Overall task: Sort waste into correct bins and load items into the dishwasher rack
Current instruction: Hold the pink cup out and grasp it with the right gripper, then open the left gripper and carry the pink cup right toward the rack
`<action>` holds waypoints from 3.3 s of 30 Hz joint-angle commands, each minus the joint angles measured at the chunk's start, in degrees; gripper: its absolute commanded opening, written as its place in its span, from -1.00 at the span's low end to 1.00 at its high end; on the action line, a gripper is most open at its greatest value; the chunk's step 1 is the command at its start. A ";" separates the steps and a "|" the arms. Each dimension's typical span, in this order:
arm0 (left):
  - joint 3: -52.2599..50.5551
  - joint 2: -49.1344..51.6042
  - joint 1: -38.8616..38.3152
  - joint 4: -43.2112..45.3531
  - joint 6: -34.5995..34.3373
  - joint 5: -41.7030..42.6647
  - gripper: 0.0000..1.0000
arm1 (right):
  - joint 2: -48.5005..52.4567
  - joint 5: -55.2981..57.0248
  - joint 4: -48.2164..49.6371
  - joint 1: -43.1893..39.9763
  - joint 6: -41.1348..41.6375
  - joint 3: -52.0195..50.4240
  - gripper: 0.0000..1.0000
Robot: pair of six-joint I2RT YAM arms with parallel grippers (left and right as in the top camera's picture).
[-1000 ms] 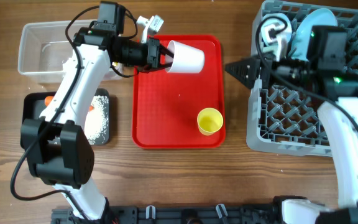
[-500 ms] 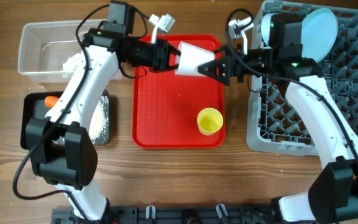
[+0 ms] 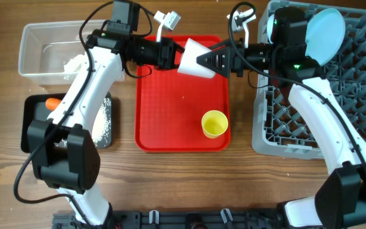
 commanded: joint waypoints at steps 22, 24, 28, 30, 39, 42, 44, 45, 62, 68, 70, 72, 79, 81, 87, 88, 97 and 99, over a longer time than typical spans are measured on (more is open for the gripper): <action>0.76 -0.33 1.75 8.15 -6.69 0.96 -0.86 | 0.76 10.12 -4.83 0.70 1.07 0.02 0.08; 0.76 -0.33 1.75 8.35 -6.69 0.94 -0.78 | 0.76 8.87 -4.79 -0.31 1.11 0.04 0.08; 0.76 -0.33 1.73 8.76 -6.69 0.94 -0.80 | 0.76 7.89 -4.76 -1.75 1.05 0.04 0.08; 0.76 -0.33 1.73 8.79 -6.69 0.94 -0.80 | 0.76 7.67 -4.76 -2.19 1.09 0.04 0.08; 0.76 -0.33 1.73 8.79 -6.71 0.94 -0.92 | 0.76 6.82 -4.74 -2.29 1.22 0.04 0.32; 0.76 -0.33 1.73 8.79 -6.71 0.94 -0.92 | 0.76 6.84 -4.79 -2.29 1.18 0.04 0.46; 0.76 -0.33 1.73 8.76 -6.71 0.94 -0.92 | 0.76 6.86 -4.79 -2.29 1.09 0.04 0.61; 0.76 -0.33 1.73 8.76 -6.73 0.96 -0.92 | 0.76 6.93 -4.70 -2.32 0.96 0.04 0.63; 0.76 -0.33 1.73 9.86 -8.44 0.98 -0.92 | 0.98 2.29 -4.85 -4.46 -0.63 0.02 0.89; 0.76 -0.33 1.25 9.84 -8.44 0.98 -0.92 | 0.98 2.51 -3.54 -2.58 -0.35 -0.02 0.86; 0.76 -0.33 0.98 9.84 -8.41 0.98 -0.92 | 0.98 2.67 -2.01 -1.42 -0.26 -0.02 0.76; 0.76 -0.33 0.96 9.81 -8.44 1.01 -0.92 | 0.98 4.13 -1.92 -0.92 0.74 -0.02 0.67; 0.76 -0.33 0.96 9.84 -8.41 0.98 -0.92 | 0.98 4.28 -1.75 -0.94 1.05 -0.02 0.23; 0.76 -0.33 0.96 9.84 -8.41 0.98 -0.92 | 0.98 4.28 -1.75 -0.94 1.03 -0.02 0.18; 0.76 -0.33 0.98 9.84 -8.41 0.96 -0.14 | 0.98 5.07 -1.75 -1.25 1.01 -0.02 0.11; 0.76 -0.33 0.98 9.81 -8.41 0.96 -0.01 | 0.98 5.14 -1.75 -1.62 1.01 -0.02 0.12; 0.76 -0.33 1.03 9.84 -8.37 0.90 0.43 | 0.96 5.29 -5.27 -11.67 -0.46 -0.02 0.08; 0.76 -0.33 1.03 9.81 -8.37 -0.50 0.52 | 0.76 8.00 -7.78 -13.31 -0.50 0.00 0.05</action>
